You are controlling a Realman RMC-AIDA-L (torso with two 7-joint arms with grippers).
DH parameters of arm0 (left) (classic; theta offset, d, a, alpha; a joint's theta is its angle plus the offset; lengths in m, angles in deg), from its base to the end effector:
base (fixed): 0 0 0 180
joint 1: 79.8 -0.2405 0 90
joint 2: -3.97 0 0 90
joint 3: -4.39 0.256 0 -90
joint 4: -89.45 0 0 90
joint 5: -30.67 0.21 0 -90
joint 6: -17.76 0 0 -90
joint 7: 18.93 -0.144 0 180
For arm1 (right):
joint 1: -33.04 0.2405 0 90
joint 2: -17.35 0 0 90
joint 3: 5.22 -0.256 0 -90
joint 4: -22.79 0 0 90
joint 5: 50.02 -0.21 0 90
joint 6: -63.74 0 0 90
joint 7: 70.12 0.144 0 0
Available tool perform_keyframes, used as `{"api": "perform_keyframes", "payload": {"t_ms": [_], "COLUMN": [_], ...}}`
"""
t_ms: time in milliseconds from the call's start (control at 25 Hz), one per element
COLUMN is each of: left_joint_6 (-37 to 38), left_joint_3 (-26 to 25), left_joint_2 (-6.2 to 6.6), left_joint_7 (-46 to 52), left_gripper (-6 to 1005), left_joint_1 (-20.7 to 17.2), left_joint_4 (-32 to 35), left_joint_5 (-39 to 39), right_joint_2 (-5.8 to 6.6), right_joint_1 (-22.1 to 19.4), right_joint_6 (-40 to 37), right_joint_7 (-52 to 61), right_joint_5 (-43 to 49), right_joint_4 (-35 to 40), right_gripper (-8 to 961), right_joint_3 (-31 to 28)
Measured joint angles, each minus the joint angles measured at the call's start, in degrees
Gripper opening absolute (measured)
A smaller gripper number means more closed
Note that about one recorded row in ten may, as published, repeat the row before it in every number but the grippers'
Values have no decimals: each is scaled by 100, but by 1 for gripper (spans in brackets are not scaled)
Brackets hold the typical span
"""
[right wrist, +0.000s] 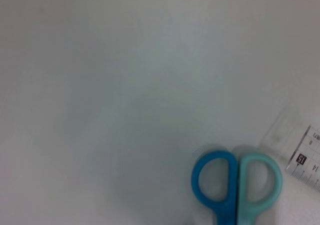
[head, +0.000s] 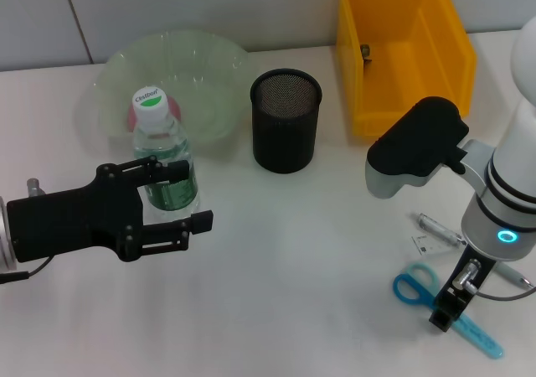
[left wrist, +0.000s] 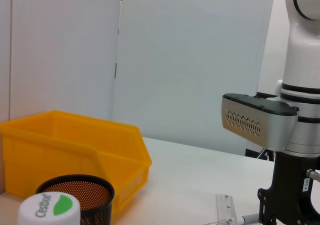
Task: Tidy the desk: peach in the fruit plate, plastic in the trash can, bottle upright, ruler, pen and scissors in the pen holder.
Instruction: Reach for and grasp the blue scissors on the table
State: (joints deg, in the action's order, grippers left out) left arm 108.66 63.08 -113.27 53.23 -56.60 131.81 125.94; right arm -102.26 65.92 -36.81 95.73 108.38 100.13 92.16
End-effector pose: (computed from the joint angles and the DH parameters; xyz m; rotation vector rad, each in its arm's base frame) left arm -0.2457 0.3074 0.0002 -2.7819 -0.3417 -0.8345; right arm 0.2033 0.3010 -0.0310 -2.3990 1.1134 -1.0488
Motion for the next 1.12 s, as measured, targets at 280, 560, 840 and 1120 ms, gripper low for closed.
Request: {"api": "perform_keyframes", "payload": {"t_ms": [280,560,840,1120], "left_joint_6": [-3,1,15,16], "left_joint_3": [0,-1,-13,-1], "left_joint_2": [0,0,0,0], "left_joint_7": [-1,-1,-1,2], "left_gripper": [798,798,798,798], "left_joint_1": [10,4,-11,-26], "left_joint_4": [0,3,45,79], "left_joint_5": [0,0,0,0], "right_joint_2": [0,0,0,-1], "right_joint_1": [48,90,91,100], "right_joint_6": [13,12,-5,-34], "right_joint_7": [4,15,18,20], "right_joint_5": [-6,-3,-8,-21], "right_joint_4": [-106,-127,-127,-132], "right_gripper": [502,490,418,346], "right_joint_3": [0,3,16,65]}}
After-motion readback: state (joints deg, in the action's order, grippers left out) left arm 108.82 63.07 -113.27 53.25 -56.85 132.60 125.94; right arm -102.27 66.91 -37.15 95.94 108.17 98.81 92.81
